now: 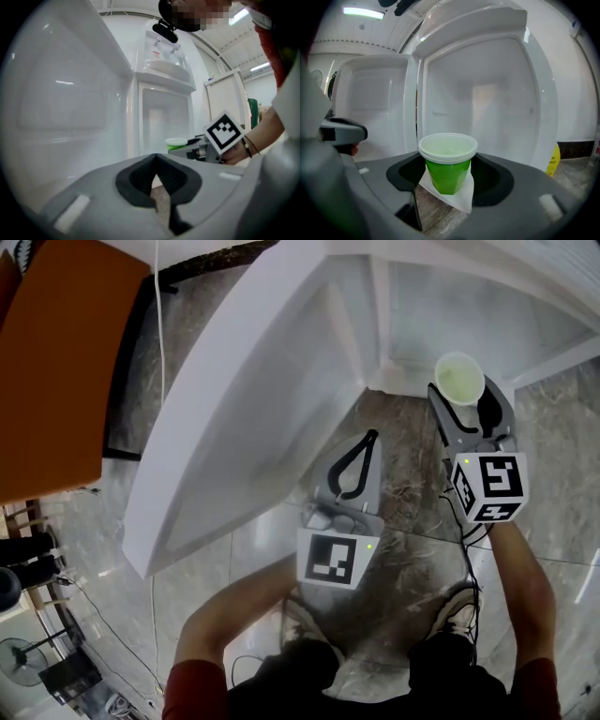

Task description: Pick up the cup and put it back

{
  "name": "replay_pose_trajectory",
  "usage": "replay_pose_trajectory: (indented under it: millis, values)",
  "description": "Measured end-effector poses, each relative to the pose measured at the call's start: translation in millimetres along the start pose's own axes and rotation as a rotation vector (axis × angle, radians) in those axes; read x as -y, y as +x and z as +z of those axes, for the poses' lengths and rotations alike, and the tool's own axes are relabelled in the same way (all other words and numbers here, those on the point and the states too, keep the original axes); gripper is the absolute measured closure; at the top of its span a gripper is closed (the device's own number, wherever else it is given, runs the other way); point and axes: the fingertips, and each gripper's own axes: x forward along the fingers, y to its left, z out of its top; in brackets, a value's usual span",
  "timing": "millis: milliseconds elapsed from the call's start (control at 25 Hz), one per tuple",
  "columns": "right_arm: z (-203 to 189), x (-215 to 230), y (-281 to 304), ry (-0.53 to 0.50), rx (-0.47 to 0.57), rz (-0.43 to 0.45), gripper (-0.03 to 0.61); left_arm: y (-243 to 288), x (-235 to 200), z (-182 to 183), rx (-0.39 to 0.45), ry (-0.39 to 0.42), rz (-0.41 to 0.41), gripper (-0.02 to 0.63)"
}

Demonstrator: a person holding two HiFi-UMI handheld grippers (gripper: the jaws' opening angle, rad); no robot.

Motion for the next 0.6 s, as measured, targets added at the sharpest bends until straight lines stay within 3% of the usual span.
replay_pose_trajectory:
  millis: [120, 600]
  values:
    - [-2.4, -4.5, -15.8, -0.014, 0.0, 0.005, 0.278, -2.5, 0.8, 2.1, 0.001, -0.001, 0.0, 0.614]
    - [-10.0, -6.1, -71.2, 0.092, 0.012, -0.002, 0.278, -12.0, 12.9, 0.9, -0.015, 0.069, -0.031, 0.614]
